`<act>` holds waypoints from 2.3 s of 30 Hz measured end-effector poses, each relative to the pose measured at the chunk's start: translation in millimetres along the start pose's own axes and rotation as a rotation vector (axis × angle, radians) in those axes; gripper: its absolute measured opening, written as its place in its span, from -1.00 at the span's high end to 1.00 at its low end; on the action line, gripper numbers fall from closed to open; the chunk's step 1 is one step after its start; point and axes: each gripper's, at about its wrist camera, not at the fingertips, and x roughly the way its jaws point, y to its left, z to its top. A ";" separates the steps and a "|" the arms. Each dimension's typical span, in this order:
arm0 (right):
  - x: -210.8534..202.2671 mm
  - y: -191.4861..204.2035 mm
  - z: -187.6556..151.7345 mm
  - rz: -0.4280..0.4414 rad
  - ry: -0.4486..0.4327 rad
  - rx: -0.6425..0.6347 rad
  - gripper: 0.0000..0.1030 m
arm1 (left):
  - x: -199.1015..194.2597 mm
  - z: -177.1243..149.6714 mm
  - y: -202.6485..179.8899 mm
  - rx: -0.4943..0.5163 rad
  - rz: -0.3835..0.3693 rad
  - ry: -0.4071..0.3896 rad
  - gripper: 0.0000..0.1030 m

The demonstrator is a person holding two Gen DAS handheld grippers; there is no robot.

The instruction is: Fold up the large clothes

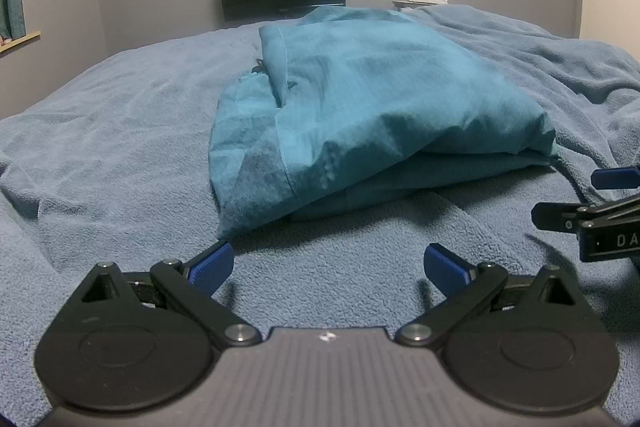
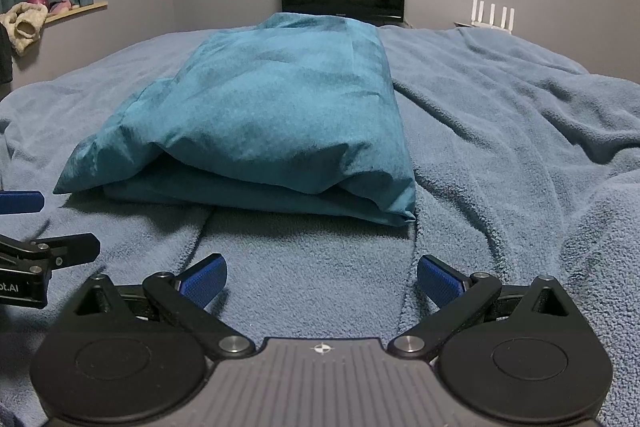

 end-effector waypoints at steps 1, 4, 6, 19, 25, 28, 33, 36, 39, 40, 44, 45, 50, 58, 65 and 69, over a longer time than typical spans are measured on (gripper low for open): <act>0.1 0.1 0.0 -0.001 0.001 0.001 -0.99 | 0.1 -0.3 -0.1 0.000 0.000 0.000 -0.98; 0.2 0.2 -0.1 -0.001 0.001 0.000 -0.99 | 0.3 -0.3 -0.3 0.000 0.000 0.000 -0.99; 0.5 0.5 -0.2 -0.002 0.002 0.000 -0.99 | 0.3 -0.2 -0.4 0.000 0.000 0.000 -0.98; 0.8 0.1 -0.2 -0.002 0.003 0.000 -0.99 | 0.6 -0.3 -0.4 -0.001 0.000 0.002 -0.99; 0.6 0.2 -0.1 -0.002 0.004 -0.001 -0.99 | 0.5 -0.3 -0.3 -0.001 0.000 0.002 -0.98; 0.5 0.2 -0.1 -0.002 0.004 0.000 -1.00 | 0.5 -0.1 -0.1 -0.001 -0.001 0.002 -0.98; 0.4 0.1 -0.1 -0.003 0.006 0.000 -0.99 | 0.6 -0.8 -0.5 0.000 -0.003 0.000 -0.98; 0.4 -0.4 -0.3 -0.002 0.007 0.000 -0.99 | 0.6 -0.6 -0.5 0.000 -0.003 0.001 -0.98; 0.3 -0.4 -0.3 -0.002 0.007 0.000 -0.99 | 1.4 -1.9 -1.9 0.004 -0.007 0.003 -0.99; 0.4 -0.5 -0.4 -0.002 0.007 0.000 -0.99 | 1.3 -2.5 -2.7 0.007 -0.007 0.006 -0.99; 0.2 -0.4 -0.3 -0.002 0.007 0.001 -0.99 | 0.5 -3.4 -4.8 0.013 -0.010 0.009 -0.98; 0.2 -0.7 -0.8 -0.002 0.007 0.001 -1.00 | 0.4 -3.0 -4.0 0.012 -0.013 0.009 -0.99; 0.6 -1.4 -1.5 -0.001 0.008 0.002 -0.99 | -1.2 -1.2 1.5 -0.017 -0.035 0.011 -0.99; 1.2 -1.6 -1.9 -0.001 0.009 0.002 -0.99 | -0.1 -0.8 3.2 -0.031 -0.049 0.031 -0.99; 1.5 -1.7 -3.1 -0.001 0.012 0.003 -0.99 | 0.6 -0.8 2.2 -0.016 -0.048 0.035 -0.99; 1.2 -2.0 -3.8 -0.001 0.012 0.003 -0.99 | 0.7 -1.0 1.4 -0.009 -0.050 0.037 -0.99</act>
